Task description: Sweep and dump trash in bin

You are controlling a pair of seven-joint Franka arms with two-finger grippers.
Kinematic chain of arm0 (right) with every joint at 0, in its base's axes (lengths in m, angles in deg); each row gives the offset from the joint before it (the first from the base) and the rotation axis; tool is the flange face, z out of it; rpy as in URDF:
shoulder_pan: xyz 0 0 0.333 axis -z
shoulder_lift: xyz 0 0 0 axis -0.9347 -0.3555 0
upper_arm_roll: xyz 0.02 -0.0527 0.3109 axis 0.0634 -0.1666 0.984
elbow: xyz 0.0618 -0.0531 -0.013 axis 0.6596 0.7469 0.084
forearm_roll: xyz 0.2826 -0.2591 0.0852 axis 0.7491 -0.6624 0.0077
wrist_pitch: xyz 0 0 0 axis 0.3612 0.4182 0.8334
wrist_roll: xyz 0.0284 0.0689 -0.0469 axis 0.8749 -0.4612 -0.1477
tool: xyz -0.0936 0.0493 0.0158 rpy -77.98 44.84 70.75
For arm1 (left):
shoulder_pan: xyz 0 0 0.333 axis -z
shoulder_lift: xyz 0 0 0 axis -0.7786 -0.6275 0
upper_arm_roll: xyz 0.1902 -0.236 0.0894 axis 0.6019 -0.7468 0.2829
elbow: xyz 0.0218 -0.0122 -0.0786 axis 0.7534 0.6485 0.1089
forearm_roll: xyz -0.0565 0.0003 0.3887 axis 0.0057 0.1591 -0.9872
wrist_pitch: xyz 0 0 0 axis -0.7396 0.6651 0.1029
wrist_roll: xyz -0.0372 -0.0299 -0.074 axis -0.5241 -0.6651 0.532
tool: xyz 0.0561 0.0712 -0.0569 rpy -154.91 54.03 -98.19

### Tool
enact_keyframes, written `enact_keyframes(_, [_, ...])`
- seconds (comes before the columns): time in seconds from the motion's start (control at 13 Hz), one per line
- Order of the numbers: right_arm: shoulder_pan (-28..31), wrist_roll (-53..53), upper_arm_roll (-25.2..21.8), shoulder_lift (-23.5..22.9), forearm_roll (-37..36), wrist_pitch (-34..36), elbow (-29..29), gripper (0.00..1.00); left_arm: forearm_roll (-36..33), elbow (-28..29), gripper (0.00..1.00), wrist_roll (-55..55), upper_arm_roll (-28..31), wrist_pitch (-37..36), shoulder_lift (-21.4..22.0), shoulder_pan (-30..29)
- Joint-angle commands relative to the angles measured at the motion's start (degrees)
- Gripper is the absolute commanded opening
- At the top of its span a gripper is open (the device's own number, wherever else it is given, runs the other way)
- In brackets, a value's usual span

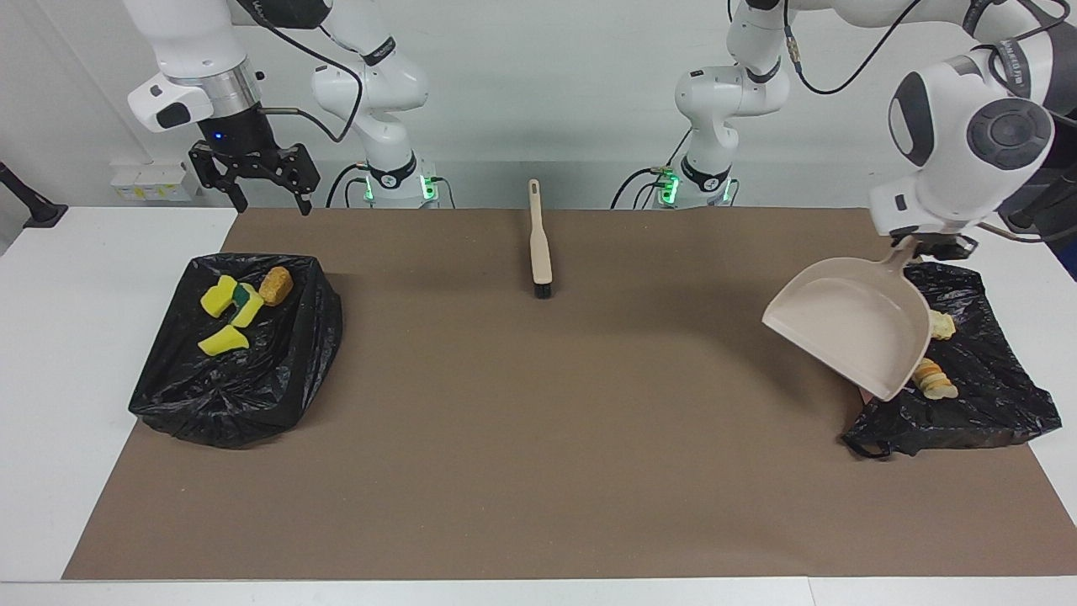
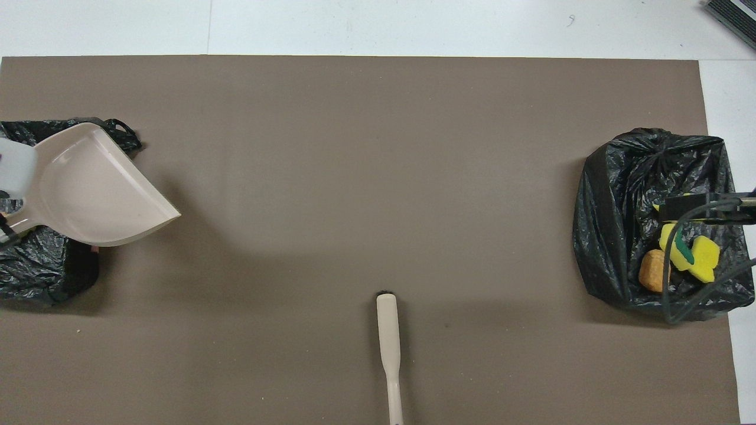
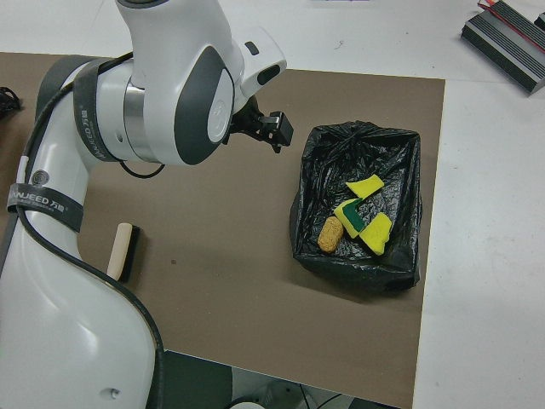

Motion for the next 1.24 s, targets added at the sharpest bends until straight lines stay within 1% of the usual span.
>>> enact_keyframes(0.0, [1.4,0.8,-0.1,-1.5,-0.4,1.0,-1.8,1.00,3.1,5.8,0.00,11.4,0.7,1.7,4.0,7.3])
enact_keyframes(0.15, [1.5,1.3,-0.2,-1.5,-0.6,0.9,-1.8,1.00,6.1,6.6,0.00,19.8,0.7,1.8,4.0,11.8])
enact_keyframes(0.31, [1.2,1.4,-0.3,-1.5,-0.7,0.9,-1.8,1.00,10.8,7.3,0.00,27.8,0.7,3.2,4.0,15.4])
enact_keyframes(0.39, [0.1,1.3,-1.6,-1.5,-0.8,0.7,-1.8,1.00,13.0,7.4,0.00,32.1,0.7,3.8,3.9,17.4])
enact_keyframes(0.46, [-2.9,1.4,-5.4,-1.5,-0.8,0.5,-1.8,1.00,14.7,7.4,0.00,36.5,0.7,4.9,3.3,19.7])
enact_keyframes(0.54, [-4.9,1.4,-7.7,-1.5,-0.8,0.6,-1.8,1.00,17.5,7.4,0.00,41.4,0.7,6.5,2.6,21.3])
enact_keyframes(0.69, [-3.7,1.5,-7.7,-1.5,-0.7,0.7,-1.7,1.00,22.4,7.4,0.00,49.6,0.7,10.8,0.9,24.2])
enact_keyframes(0.85, [-2.2,1.6,-6.7,-1.5,-0.6,0.9,-1.7,1.00,24.5,7.4,0.00,57.8,0.7,16.4,-1.7,28.5])
enact_keyframes(1.0, [-0.5,1.9,-4.3,-1.4,-0.4,1.4,-1.6,1.00,26.3,7.1,0.00,62.3,0.7,21.0,-3.8,31.3])
enact_keyframes(1.16, [-0.3,1.9,-4.2,-1.3,-0.2,1.6,-1.6,1.00,28.0,7.0,0.00,66.4,0.7,26.6,-6.5,33.7])
